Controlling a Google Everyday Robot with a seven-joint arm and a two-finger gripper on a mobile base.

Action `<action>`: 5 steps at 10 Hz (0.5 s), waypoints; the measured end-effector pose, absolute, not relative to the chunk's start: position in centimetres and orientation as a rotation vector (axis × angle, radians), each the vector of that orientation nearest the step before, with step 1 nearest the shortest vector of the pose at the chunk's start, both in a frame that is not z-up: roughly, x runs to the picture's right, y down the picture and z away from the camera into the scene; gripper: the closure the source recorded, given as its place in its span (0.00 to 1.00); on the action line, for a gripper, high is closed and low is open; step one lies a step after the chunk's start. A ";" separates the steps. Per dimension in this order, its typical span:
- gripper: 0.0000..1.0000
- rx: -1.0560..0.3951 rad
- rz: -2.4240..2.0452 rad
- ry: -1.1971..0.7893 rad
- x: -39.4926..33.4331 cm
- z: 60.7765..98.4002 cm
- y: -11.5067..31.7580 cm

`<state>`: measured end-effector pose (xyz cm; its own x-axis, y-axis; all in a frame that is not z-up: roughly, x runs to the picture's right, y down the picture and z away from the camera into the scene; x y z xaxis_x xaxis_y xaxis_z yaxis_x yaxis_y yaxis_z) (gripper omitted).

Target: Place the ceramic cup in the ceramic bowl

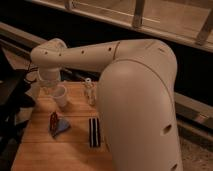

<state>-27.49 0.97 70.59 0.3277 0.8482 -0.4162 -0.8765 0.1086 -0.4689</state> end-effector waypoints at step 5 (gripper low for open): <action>0.51 -0.724 1.331 0.149 -25.5 78.2 2.2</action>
<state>-25.53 2.22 78.22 0.2636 0.8289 -0.4934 -0.9176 0.0576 -0.3934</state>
